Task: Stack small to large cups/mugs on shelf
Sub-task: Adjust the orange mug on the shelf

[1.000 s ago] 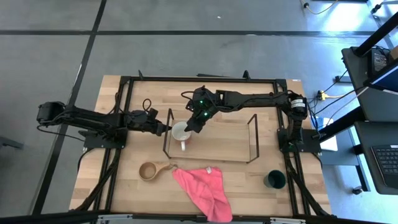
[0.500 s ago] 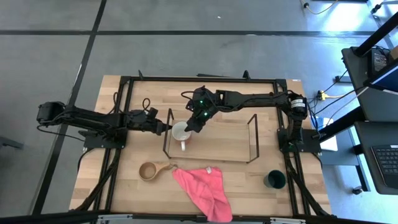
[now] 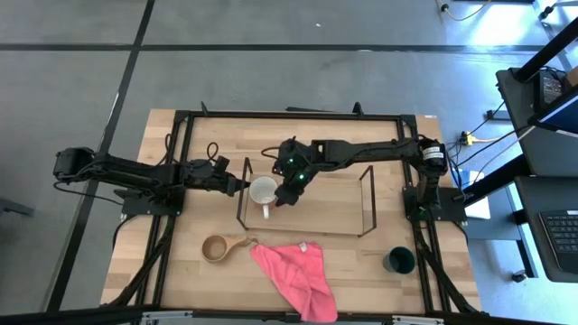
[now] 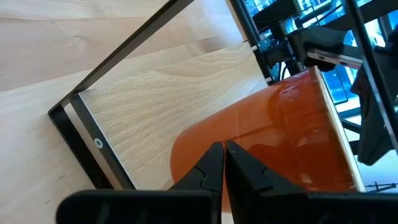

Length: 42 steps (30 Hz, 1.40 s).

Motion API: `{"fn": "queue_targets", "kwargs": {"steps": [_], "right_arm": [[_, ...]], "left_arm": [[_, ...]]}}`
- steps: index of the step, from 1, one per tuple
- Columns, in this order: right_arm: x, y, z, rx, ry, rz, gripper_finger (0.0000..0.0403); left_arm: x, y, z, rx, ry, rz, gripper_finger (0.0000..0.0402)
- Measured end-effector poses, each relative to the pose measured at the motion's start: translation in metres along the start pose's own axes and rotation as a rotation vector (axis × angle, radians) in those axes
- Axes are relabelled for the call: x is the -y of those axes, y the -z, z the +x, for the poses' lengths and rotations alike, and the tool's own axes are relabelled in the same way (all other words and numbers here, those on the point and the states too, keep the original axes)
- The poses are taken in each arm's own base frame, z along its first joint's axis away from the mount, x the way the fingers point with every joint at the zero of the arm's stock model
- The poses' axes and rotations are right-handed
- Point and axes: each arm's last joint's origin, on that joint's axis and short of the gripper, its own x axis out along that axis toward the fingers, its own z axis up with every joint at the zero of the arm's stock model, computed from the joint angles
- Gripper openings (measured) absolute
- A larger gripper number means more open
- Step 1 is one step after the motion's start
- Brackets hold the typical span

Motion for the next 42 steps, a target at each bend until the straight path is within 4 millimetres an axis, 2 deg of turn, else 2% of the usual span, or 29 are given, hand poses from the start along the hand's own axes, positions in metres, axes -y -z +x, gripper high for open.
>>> {"fn": "queue_targets", "kwargs": {"steps": [12,26,33,42], "right_arm": [[-0.016,0.015,0.016,0.049,0.085,0.108,0.0002],[-0.020,0.018,0.028,0.269,0.224,0.266,0.0001],[-0.022,0.021,0.031,0.281,0.230,0.311,0.0003],[-0.033,0.035,0.040,0.259,0.230,0.341,0.0002]], "left_arm": [[0.000,0.000,0.000,0.005,-0.002,0.017,0.0009],[0.001,0.001,0.000,-0.027,0.023,0.043,0.0009],[0.001,0.001,0.000,-0.038,0.029,0.076,0.0009],[0.001,0.001,0.000,-0.045,0.033,0.086,0.0009]]}}
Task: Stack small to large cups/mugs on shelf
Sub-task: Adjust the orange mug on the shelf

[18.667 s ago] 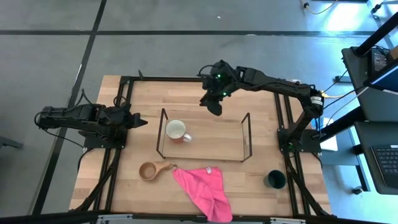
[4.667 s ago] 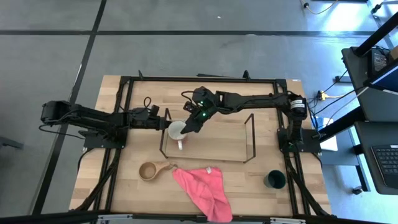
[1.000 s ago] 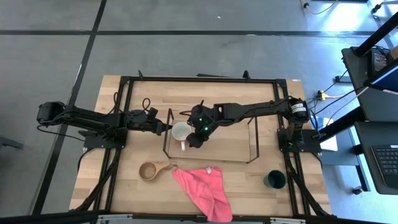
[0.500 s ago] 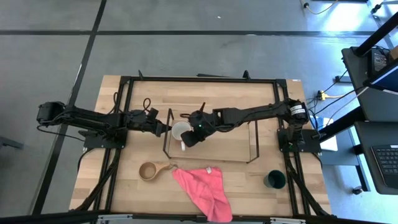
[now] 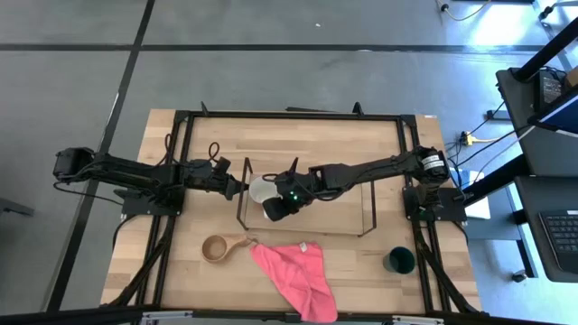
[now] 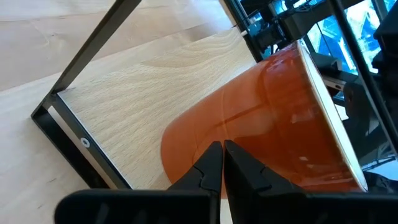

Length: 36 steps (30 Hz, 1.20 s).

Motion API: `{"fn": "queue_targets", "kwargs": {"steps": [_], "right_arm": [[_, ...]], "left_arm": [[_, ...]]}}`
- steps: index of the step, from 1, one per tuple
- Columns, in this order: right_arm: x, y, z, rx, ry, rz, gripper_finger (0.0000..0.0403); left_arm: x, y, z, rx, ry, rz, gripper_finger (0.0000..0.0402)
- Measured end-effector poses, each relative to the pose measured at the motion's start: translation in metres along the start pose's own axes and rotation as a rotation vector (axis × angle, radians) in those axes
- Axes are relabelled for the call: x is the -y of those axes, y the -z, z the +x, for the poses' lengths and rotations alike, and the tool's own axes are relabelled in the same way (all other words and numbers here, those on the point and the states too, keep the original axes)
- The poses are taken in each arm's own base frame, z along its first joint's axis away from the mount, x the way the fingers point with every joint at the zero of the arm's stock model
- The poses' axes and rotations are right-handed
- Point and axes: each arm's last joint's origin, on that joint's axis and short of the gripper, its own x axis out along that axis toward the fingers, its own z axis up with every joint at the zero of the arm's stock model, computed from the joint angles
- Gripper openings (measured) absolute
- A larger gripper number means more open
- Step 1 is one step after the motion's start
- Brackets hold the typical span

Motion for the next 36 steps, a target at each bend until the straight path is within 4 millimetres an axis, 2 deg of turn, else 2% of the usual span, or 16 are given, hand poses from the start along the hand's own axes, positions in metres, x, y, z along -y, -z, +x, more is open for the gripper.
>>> {"fn": "queue_targets", "kwargs": {"steps": [18,26,36], "right_arm": [[0.003,0.001,0.011,0.023,0.014,-0.008,0.0002],[-0.003,-0.003,0.011,0.051,-0.048,-0.014,0.0002],[0.001,-0.009,0.010,0.066,-0.028,-0.009,0.0002]], "left_arm": [[0.000,0.000,0.000,-0.017,0.011,-0.003,0.0009],[0.000,0.001,0.000,-0.017,0.011,0.000,0.0009],[0.000,0.001,0.000,-0.020,0.013,0.000,0.0009]]}}
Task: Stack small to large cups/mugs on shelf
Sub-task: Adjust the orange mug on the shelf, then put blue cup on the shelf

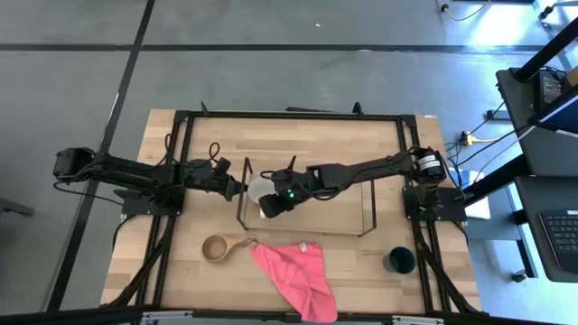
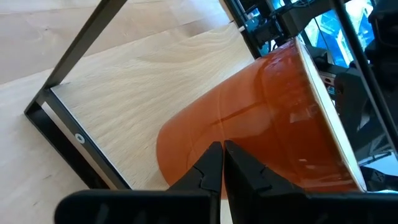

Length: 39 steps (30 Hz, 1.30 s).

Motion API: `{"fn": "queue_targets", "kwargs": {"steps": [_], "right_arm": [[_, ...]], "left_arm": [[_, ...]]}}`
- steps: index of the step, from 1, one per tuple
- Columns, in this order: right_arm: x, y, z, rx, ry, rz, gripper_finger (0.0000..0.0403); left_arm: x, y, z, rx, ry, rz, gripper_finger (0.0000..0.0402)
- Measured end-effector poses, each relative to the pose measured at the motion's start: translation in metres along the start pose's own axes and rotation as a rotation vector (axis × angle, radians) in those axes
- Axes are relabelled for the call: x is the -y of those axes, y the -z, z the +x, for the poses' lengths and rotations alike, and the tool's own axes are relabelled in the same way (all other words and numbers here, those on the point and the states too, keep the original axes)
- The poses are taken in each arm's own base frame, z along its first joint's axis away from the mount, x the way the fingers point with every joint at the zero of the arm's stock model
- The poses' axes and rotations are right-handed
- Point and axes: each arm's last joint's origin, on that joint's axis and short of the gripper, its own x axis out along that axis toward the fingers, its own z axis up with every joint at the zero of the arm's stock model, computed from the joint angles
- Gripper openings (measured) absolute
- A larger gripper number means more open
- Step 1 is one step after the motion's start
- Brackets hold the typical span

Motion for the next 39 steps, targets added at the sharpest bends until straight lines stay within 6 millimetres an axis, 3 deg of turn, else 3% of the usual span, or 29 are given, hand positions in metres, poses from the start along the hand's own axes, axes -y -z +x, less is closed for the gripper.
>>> {"fn": "queue_targets", "kwargs": {"steps": [10,15,23,29,39], "right_arm": [[-0.002,0.005,-0.006,-0.012,0.010,-0.053,0.0020],[-0.009,-0.002,-0.034,0.026,0.006,-0.101,0.0020],[-0.007,-0.013,-0.083,0.089,0.088,-0.163,0.0011],[-0.010,-0.021,-0.111,0.189,0.096,-0.237,0.0011],[-0.008,-0.038,-0.151,0.272,0.068,-0.287,0.0012]], "left_arm": [[0.001,0.001,-0.001,-0.028,0.021,0.038,0.0009],[0.006,0.000,-0.008,-0.060,0.086,0.038,0.0009],[0.000,0.005,-0.028,-0.111,0.010,0.030,0.0009],[-0.006,0.010,-0.040,-0.154,-0.053,-0.024,0.0009],[0.000,0.014,-0.049,-0.168,0.008,-0.088,0.0009]]}}
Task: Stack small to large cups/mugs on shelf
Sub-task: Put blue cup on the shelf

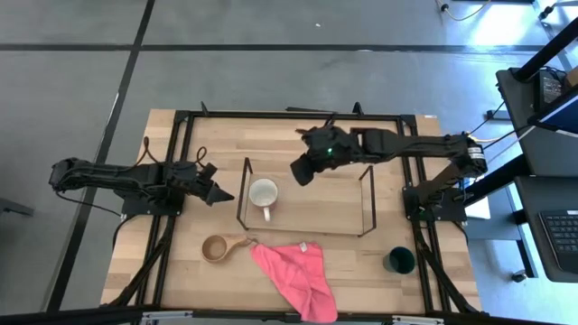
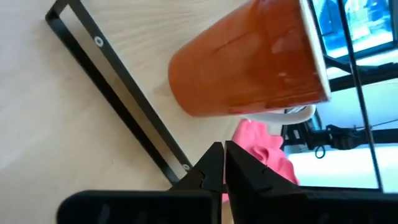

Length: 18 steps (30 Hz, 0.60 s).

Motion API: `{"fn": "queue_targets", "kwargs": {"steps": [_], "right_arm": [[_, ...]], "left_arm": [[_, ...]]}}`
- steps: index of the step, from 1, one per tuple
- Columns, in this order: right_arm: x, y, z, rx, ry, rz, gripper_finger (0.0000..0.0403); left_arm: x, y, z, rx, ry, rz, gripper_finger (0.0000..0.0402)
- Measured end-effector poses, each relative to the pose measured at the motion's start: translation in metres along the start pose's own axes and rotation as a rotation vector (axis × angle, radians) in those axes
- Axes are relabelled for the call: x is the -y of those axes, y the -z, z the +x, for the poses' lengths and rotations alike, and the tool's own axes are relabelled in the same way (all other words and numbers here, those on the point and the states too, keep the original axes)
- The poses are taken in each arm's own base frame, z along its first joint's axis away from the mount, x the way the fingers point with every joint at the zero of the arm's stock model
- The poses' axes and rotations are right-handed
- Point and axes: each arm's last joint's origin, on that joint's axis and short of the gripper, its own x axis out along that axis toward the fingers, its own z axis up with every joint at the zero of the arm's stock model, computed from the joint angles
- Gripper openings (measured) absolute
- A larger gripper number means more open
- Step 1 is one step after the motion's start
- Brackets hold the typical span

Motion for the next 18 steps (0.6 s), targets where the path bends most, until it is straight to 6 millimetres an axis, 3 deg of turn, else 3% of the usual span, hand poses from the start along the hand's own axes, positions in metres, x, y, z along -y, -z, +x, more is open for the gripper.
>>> {"fn": "queue_targets", "kwargs": {"steps": [6,18], "right_arm": [[0.005,-0.009,-0.008,0.035,-0.003,-0.039,0.0012],[0.010,-0.021,-0.009,0.089,-0.015,-0.114,0.0012]], "left_arm": [[0.001,0.000,0.000,0.000,0.007,-0.141,0.0009],[0.001,0.000,0.000,-0.001,0.007,-0.142,0.0009]]}}
